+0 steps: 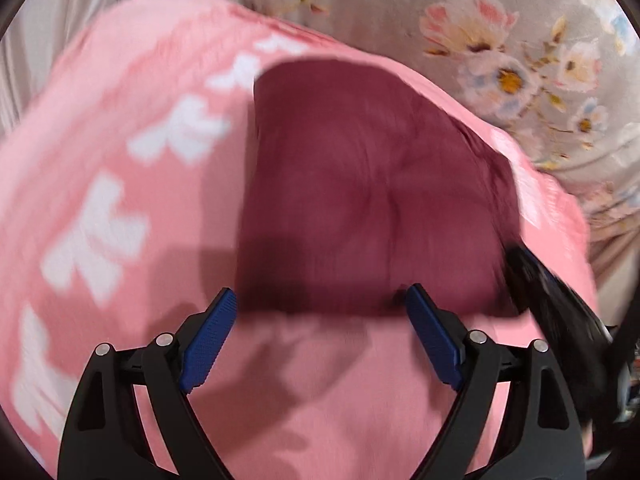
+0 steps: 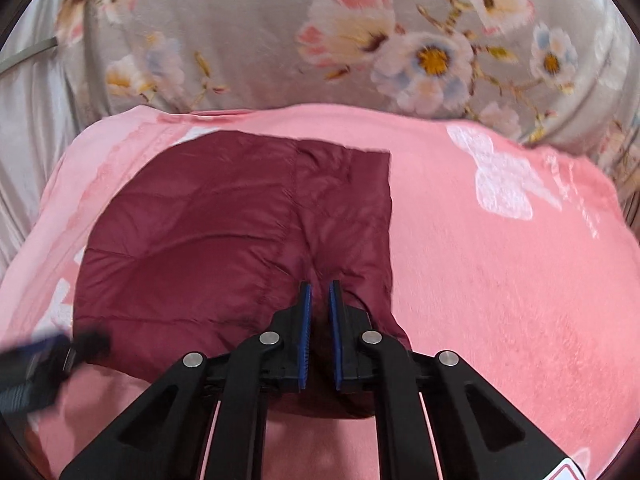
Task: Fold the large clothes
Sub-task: 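Lower the folded jacket onto the blanket and open both tools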
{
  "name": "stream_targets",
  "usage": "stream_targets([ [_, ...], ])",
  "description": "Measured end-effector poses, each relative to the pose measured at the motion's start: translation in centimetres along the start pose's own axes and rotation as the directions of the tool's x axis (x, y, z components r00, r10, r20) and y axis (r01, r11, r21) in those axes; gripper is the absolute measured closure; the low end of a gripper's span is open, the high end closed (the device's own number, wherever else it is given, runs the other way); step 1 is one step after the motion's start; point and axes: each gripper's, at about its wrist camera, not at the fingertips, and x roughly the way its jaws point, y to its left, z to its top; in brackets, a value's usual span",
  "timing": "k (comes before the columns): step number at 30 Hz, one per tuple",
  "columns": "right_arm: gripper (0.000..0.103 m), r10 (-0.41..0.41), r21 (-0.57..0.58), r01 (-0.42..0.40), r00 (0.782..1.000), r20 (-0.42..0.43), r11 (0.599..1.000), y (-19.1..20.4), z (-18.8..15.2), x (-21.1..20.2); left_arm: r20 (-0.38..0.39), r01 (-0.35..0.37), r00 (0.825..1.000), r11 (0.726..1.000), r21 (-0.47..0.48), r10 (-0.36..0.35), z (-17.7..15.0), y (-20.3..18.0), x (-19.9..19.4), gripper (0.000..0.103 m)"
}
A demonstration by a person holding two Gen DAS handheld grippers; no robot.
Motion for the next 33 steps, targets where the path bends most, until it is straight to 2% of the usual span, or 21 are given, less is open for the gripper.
stream_targets([
  [3, 0.096, 0.032, 0.02, -0.031, 0.999, -0.033, 0.999, -0.8, -0.3, 1.0, 0.001, -0.094, 0.996, 0.993, 0.066, 0.094, -1.6, 0.2, 1.0, 0.019],
  [4, 0.095, 0.042, 0.028, -0.041, 0.998, -0.042, 0.999, -0.8, -0.4, 1.3, 0.01, -0.157, 0.988, 0.985, 0.07, 0.157, -1.4, 0.7, 1.9, 0.02],
  [9, 0.096, 0.063, 0.022, -0.062, 0.996, -0.056, 0.998, -0.1, -0.7, 2.0, 0.023, -0.208, 0.978, 0.978, 0.027, 0.207, 1.3, 2.5, 3.5, 0.022],
  [13, 0.098, 0.064, 0.02, -0.063, 0.995, -0.075, 0.998, 0.6, -1.3, 3.4, 0.06, -0.304, 0.952, 0.951, 0.056, 0.3, 2.8, 3.2, 5.1, 0.02],
  [16, 0.099, -0.002, -0.033, 0.0, 0.998, -0.06, 0.999, 1.5, -2.0, 4.2, 0.05, -0.302, 0.953, 0.952, 0.049, 0.299, 3.0, 3.9, 6.2, 0.013],
  [20, 0.098, -0.047, -0.07, 0.043, 0.998, -0.052, 0.997, 2.1, -2.4, 4.7, 0.102, -0.359, 0.931, 0.928, 0.099, 0.349, 2.6, 3.0, 6.4, 0.012],
  [22, 0.098, -0.034, -0.06, 0.03, 0.998, -0.057, 0.998, 1.8, -2.3, 4.7, 0.113, -0.378, 0.924, 0.918, 0.121, 0.366, 2.3, 2.4, 5.7, 0.014],
  [24, 0.098, -0.009, -0.035, 0.007, 0.998, -0.062, 0.999, 1.0, -2.0, 4.0, 0.113, -0.334, 0.941, 0.934, 0.131, 0.32, 1.9, 1.7, 3.9, 0.017],
  [25, 0.096, 0.0, -0.018, -0.001, 0.998, -0.061, 1.0, 0.7, -1.9, 3.4, 0.124, -0.287, 0.954, 0.948, 0.134, 0.271, 1.6, 1.3, 2.2, 0.017],
  [27, 0.095, 0.032, 0.029, -0.03, 0.999, -0.042, 0.999, -0.1, -1.5, 1.9, 0.17, -0.222, 0.965, 0.965, 0.14, 0.198, 1.5, 0.7, -0.9, 0.016],
  [30, 0.095, 0.079, 0.065, -0.079, 0.997, 0.001, 0.995, 0.0, -0.3, -0.5, 0.257, -0.242, 0.945, 0.96, 0.141, 0.201, 3.0, -0.8, -3.4, 0.016],
  [31, 0.095, 0.091, 0.062, -0.09, 0.996, -0.003, 0.994, 0.3, 0.1, -0.6, 0.27, -0.264, 0.937, 0.955, 0.136, 0.22, 3.8, -1.3, -3.0, 0.016],
  [33, 0.095, 0.118, 0.056, -0.116, 0.993, -0.031, 0.992, 0.9, 0.7, -0.1, 0.26, -0.295, 0.932, 0.946, 0.132, 0.254, 5.2, -1.9, -1.2, 0.016],
])
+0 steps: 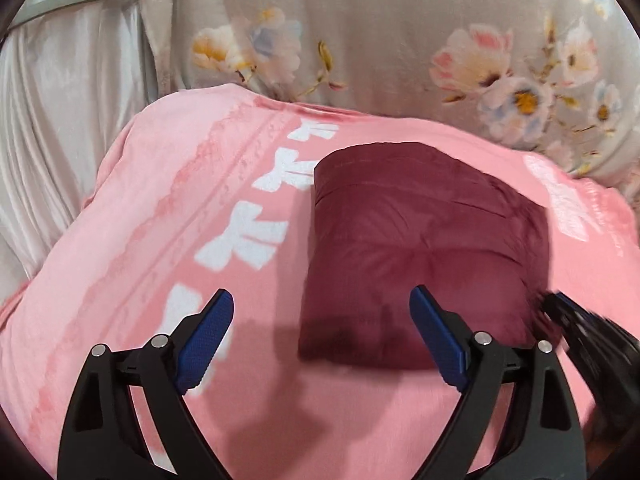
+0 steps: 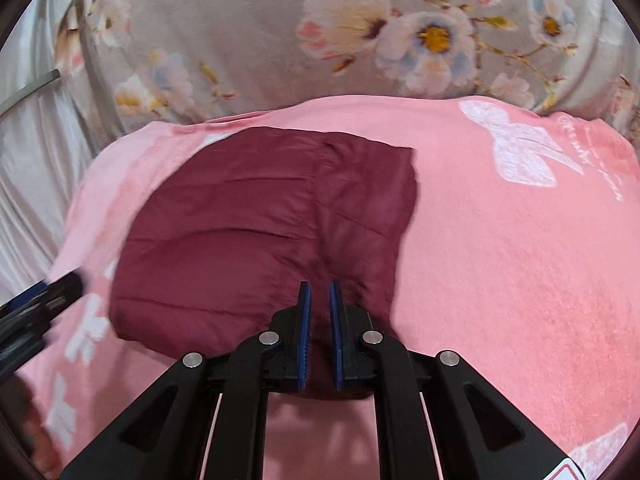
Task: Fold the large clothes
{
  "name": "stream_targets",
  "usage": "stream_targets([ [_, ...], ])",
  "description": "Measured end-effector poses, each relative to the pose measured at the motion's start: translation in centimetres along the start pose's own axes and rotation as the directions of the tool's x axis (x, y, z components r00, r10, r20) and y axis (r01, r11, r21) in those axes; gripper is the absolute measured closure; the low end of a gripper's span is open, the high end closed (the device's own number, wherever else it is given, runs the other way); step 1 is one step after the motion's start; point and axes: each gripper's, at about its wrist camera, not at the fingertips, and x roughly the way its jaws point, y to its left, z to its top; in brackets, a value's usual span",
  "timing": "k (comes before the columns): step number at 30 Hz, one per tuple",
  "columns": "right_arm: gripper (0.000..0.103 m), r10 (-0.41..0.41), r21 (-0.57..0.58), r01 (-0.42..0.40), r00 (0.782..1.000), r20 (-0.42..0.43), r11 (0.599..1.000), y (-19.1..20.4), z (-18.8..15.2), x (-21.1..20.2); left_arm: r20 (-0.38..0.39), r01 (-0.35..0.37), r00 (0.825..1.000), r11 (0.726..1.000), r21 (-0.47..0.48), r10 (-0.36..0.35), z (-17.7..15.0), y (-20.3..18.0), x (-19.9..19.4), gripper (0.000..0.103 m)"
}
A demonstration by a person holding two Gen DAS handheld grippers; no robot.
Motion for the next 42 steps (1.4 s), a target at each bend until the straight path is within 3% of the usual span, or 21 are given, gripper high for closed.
stream_targets([
  [5, 0.095, 0.04, 0.023, -0.037, 0.994, -0.097, 0.999, -0.2, -0.3, 3.3, -0.083, -0.055, 0.995, 0.998, 0.029, 0.057, -0.3, -2.6, 5.3, 0.016],
  [9, 0.095, 0.053, 0.043, -0.049, 0.992, -0.115, 0.998, -0.5, -0.8, 4.2, -0.112, -0.04, 0.993, 0.999, -0.004, 0.04, -1.3, -2.5, 6.9, 0.015],
  [13, 0.095, 0.033, 0.014, -0.032, 0.994, -0.105, 0.999, 0.1, -1.2, 4.9, -0.127, -0.024, 0.992, 0.999, -0.027, 0.02, -1.9, -2.0, 8.0, 0.013],
  [21, 0.089, -0.048, -0.075, 0.045, 0.998, -0.04, 0.996, 1.4, -1.6, 3.3, -0.104, -0.062, 0.993, 0.998, 0.014, 0.063, -2.2, -2.7, 7.1, 0.013],
  [24, 0.07, -0.058, -0.072, 0.058, 0.998, 0.003, 0.996, 1.1, -2.3, 0.6, -0.081, -0.062, 0.995, 0.998, 0.027, 0.064, -2.5, -2.7, 5.4, 0.014],
  [26, 0.045, -0.067, -0.064, 0.069, 0.997, 0.026, 0.996, 0.7, -2.9, -1.0, -0.062, -0.052, 0.997, 0.998, 0.028, 0.053, -3.1, -2.7, 3.7, 0.012],
  [28, 0.035, -0.081, -0.053, 0.083, 0.996, 0.043, 0.995, 0.1, -3.8, -2.5, -0.054, -0.038, 0.998, 0.999, 0.023, 0.039, -3.9, -2.7, 2.3, 0.008],
  [34, 0.025, -0.146, -0.061, 0.147, 0.989, 0.028, 0.987, -1.2, -7.6, -5.1, -0.096, -0.011, 0.995, 1.0, 0.028, 0.014, -7.7, -3.4, 0.0, 0.008],
  [42, 0.023, -0.162, -0.057, 0.161, 0.987, -0.016, 0.985, -2.2, -12.1, -7.0, -0.116, -0.014, 0.993, 0.996, 0.084, 0.024, -13.2, -5.2, -1.9, 0.008],
])
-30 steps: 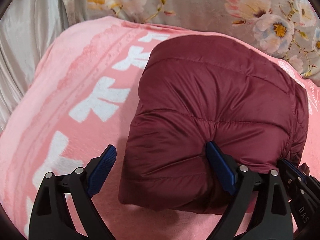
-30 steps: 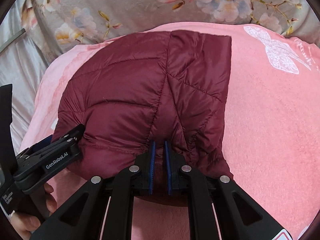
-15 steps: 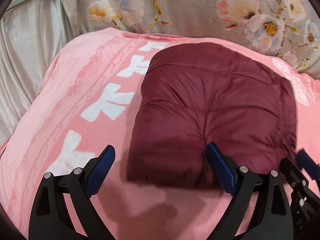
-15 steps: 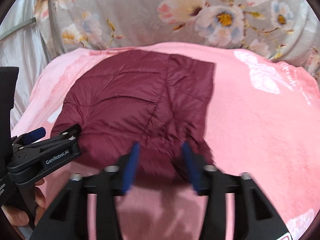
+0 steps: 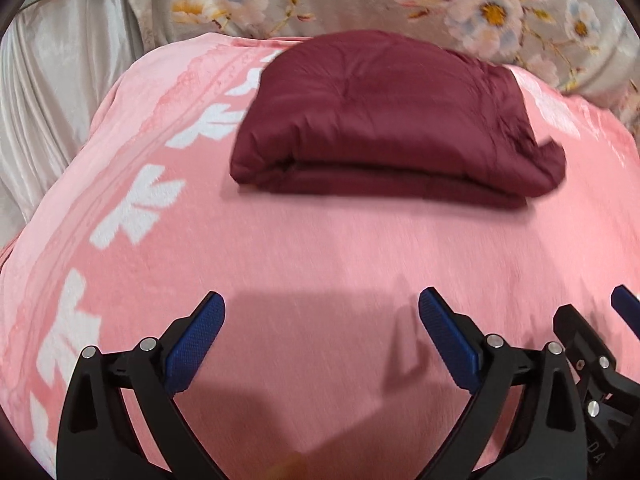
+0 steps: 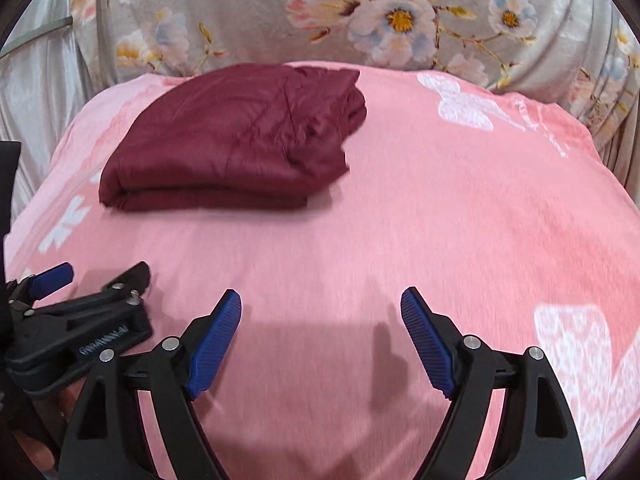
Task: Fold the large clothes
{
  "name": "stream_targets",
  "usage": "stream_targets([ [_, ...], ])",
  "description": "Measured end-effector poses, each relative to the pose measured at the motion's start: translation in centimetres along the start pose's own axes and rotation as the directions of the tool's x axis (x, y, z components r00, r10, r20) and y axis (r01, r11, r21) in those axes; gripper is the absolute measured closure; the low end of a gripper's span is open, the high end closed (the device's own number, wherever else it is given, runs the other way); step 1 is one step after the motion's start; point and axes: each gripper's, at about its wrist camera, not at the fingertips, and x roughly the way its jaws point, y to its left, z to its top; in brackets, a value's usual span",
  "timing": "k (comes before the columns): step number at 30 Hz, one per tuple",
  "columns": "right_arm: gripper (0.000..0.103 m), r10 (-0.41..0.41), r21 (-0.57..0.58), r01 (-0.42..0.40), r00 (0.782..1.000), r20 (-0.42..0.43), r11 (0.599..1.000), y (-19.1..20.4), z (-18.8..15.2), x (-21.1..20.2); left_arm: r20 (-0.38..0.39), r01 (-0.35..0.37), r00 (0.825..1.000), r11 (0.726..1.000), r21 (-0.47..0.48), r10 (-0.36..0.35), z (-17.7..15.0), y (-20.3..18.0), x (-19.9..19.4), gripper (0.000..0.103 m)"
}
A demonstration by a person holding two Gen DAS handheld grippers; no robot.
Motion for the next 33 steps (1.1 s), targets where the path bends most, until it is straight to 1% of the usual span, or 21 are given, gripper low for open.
stream_targets([
  [2, 0.019, -0.002, -0.001, 0.002, 1.0, 0.002, 1.0, 0.0, -0.6, -0.5, 0.028, -0.004, 1.0, 1.0, -0.001, 0.004, -0.4, -0.1, -0.9, 0.008],
  [3, 0.018, -0.005, -0.004, 0.005, 1.0, 0.002, 1.0, 0.0, -0.9, -0.7, 0.047, -0.005, 0.999, 1.0, -0.004, 0.005, -0.7, -0.1, -1.3, 0.007],
  [7, 0.018, -0.051, -0.018, 0.052, 0.998, 0.026, 0.998, 0.3, -1.4, -1.4, 0.064, -0.023, 0.998, 1.0, -0.018, 0.024, -1.2, -0.1, -1.9, 0.005],
  [10, 0.018, -0.071, -0.03, 0.072, 0.997, 0.024, 0.997, 0.6, -1.6, -1.3, 0.06, -0.042, 0.997, 0.999, -0.022, 0.043, -1.2, 0.0, -1.7, 0.005],
  [18, 0.018, -0.066, -0.027, 0.066, 0.998, 0.025, 0.997, 0.3, -1.6, -1.3, 0.067, -0.046, 0.997, 0.999, -0.024, 0.047, -1.2, -0.1, -1.9, 0.005],
  [33, 0.018, -0.073, -0.025, 0.074, 0.996, 0.052, 0.997, 0.2, -1.6, -1.8, 0.083, -0.059, 0.995, 0.998, -0.015, 0.06, -1.2, -0.3, -2.2, 0.005],
])
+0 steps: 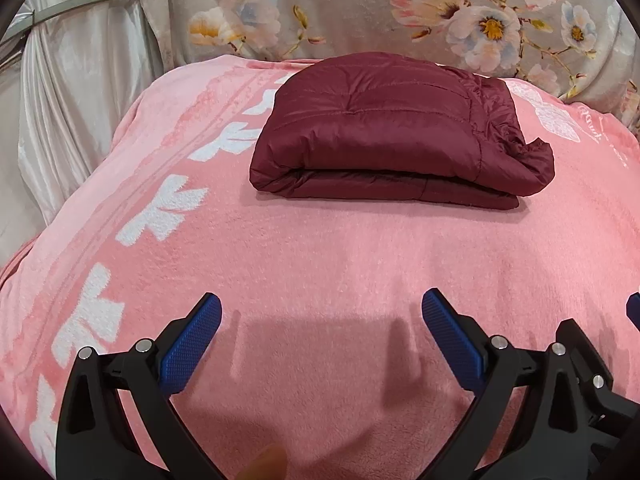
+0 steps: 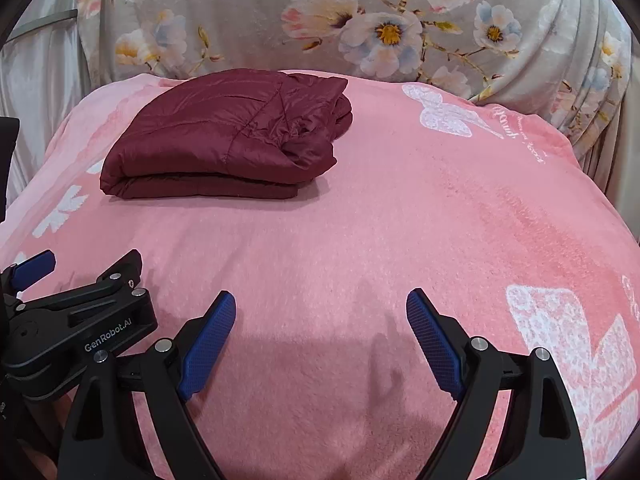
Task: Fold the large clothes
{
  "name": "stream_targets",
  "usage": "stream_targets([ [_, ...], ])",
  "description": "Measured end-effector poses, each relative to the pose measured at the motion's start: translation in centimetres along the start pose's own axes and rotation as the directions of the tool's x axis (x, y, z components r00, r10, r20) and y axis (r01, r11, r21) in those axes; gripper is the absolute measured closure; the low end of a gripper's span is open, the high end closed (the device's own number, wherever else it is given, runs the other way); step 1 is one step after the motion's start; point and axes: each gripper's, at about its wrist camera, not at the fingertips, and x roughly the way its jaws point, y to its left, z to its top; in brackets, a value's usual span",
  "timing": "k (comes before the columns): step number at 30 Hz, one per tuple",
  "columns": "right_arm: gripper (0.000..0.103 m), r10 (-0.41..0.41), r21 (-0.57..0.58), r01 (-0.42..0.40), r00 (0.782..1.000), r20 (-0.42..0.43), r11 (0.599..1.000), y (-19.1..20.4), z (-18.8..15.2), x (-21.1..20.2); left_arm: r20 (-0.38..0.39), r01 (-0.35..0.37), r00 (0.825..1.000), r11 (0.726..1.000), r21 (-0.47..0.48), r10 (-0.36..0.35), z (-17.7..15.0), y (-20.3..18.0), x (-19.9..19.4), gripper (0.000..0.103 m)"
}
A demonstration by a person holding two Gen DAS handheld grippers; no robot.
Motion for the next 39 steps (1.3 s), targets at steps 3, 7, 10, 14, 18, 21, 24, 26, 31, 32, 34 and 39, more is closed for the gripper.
stream_targets([
  [3, 0.018, -0.001, -0.001, 0.001, 1.0, 0.003, 1.0, 0.0, 0.1, 0.0, 0.0, -0.007, 1.0, 1.0, -0.004, 0.007, 0.0, -0.1, -0.1, 0.005],
  [7, 0.018, -0.001, -0.003, 0.001, 1.0, 0.008, 1.0, 0.0, 0.1, 0.0, 0.008, -0.01, 1.0, 1.0, -0.004, 0.01, 0.0, 0.0, -0.3, 0.005],
  [10, 0.018, -0.002, -0.003, 0.002, 1.0, 0.011, 1.0, 0.0, 0.1, -0.1, 0.014, -0.016, 1.0, 1.0, -0.004, 0.016, 0.0, -0.1, -0.4, 0.005],
  [14, 0.018, -0.004, -0.002, 0.004, 1.0, 0.017, 1.0, 0.0, 0.1, -0.3, 0.02, -0.024, 1.0, 1.0, -0.001, 0.024, -0.1, -0.2, -0.5, 0.005],
  [18, 0.018, -0.003, 0.001, 0.003, 1.0, 0.023, 1.0, -0.1, 0.1, -0.4, 0.029, -0.034, 0.999, 0.999, 0.003, 0.034, -0.1, -0.3, -0.7, 0.006],
  [21, 0.018, -0.003, 0.0, 0.003, 1.0, 0.022, 1.0, -0.1, 0.1, -0.4, 0.032, -0.035, 0.999, 0.999, 0.002, 0.035, -0.1, -0.3, -0.8, 0.006],
  [24, 0.018, -0.003, 0.0, 0.003, 1.0, 0.022, 1.0, -0.1, 0.1, -0.4, 0.034, -0.038, 0.999, 0.999, 0.001, 0.038, -0.1, -0.4, -0.9, 0.006],
  [26, 0.018, -0.002, 0.0, 0.002, 1.0, 0.022, 1.0, -0.1, 0.1, -0.4, 0.035, -0.04, 0.999, 0.999, 0.001, 0.04, -0.1, -0.4, -0.9, 0.006],
  [31, 0.018, -0.003, 0.0, 0.003, 1.0, 0.024, 1.0, -0.1, 0.1, -0.4, 0.04, -0.043, 0.998, 0.999, 0.001, 0.043, -0.1, -0.4, -1.0, 0.006],
  [32, 0.018, -0.004, -0.001, 0.004, 1.0, 0.025, 1.0, -0.1, 0.1, -0.4, 0.042, -0.042, 0.998, 0.999, 0.002, 0.042, 0.0, -0.4, -1.0, 0.007],
  [34, 0.018, -0.005, -0.001, 0.005, 1.0, 0.028, 1.0, -0.2, 0.3, -0.6, 0.044, -0.042, 0.998, 0.999, 0.002, 0.042, -0.1, -0.4, -1.0, 0.007],
  [39, 0.018, -0.006, -0.001, 0.006, 1.0, 0.028, 1.0, -0.2, 0.3, -0.7, 0.046, -0.041, 0.998, 0.999, 0.003, 0.041, -0.1, -0.5, -1.1, 0.009],
])
